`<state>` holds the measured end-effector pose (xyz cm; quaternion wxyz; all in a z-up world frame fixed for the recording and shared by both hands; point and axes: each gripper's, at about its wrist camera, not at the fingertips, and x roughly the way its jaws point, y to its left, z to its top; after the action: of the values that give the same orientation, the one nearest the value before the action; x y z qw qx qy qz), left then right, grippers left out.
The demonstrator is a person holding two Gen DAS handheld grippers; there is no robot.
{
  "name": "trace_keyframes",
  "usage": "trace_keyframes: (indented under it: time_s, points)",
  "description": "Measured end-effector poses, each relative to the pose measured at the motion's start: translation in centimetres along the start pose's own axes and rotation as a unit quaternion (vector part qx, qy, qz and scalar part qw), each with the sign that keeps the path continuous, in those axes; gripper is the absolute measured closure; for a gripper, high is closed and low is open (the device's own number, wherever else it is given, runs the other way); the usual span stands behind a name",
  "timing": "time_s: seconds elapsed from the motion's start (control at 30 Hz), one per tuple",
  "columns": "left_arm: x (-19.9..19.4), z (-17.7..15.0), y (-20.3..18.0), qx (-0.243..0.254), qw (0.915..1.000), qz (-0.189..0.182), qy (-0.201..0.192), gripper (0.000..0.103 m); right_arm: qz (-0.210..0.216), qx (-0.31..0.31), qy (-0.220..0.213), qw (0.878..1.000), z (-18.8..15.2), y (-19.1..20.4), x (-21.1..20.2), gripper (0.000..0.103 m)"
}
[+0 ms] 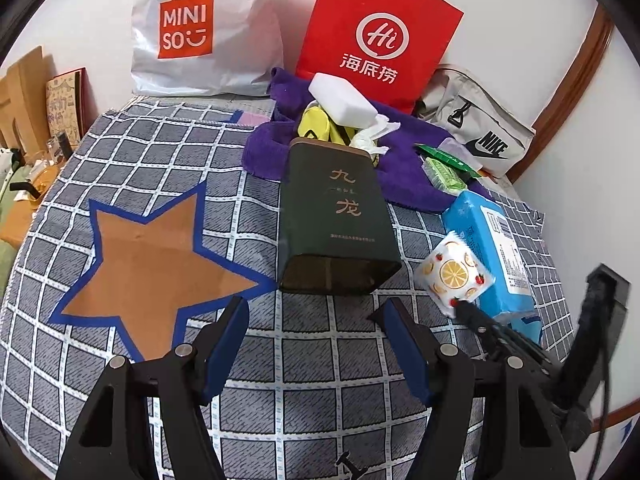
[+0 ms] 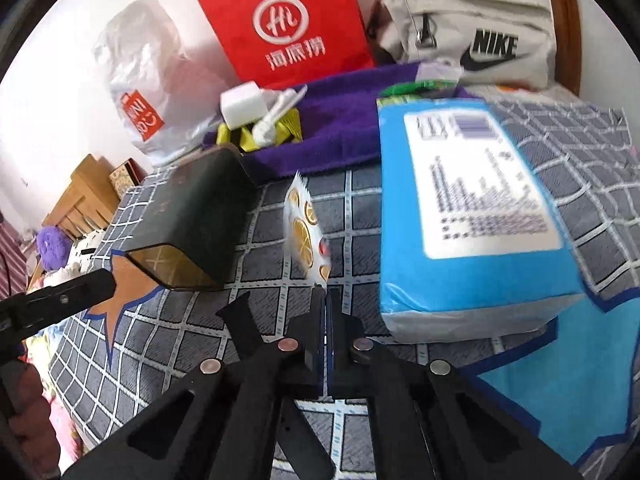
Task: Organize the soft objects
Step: 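Move the right tool back over the bed toward the orange-print snack packet, then grasp the orange-print snack packet with the right tool and lift it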
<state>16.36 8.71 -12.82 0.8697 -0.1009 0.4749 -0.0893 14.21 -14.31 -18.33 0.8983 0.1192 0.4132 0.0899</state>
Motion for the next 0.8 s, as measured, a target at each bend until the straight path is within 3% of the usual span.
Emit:
trace_keyframes:
  time_s: [0.17, 0.3, 0.5, 0.73, 0.8]
  points:
    - [-0.8, -0.8, -0.3, 0.0, 1.0, 0.01, -0.002, 0.035, 0.013, -0.023, -0.004, 1.0, -0.9, -0.4, -2.4, 0.103]
    - [-1.5, -1.9, -1.1, 0.006, 0.9999, 0.016, -0.003, 0.035, 0.022, -0.034, 0.019, 0.999, -3.0, -1.7, -4.9, 0.103]
    - [-1.1, -3.5, -2.9, 0.02, 0.9996, 0.019, 0.011, 0.035, 0.006, -0.031, 0.036, 0.999, -5.3, -5.1, -8.0, 0.103]
    - [0.9, -4.8, -5.7, 0.05, 0.9977, 0.023, 0.04, 0.035, -0.022, -0.012, 0.056, 0.998, -5.3, -9.8, -7.5, 0.096]
    - [1.8, -5.0, -6.2, 0.053, 0.9971, 0.021, 0.051, 0.035, -0.016, -0.006, 0.06, 0.998, -5.2, -10.3, -7.4, 0.072]
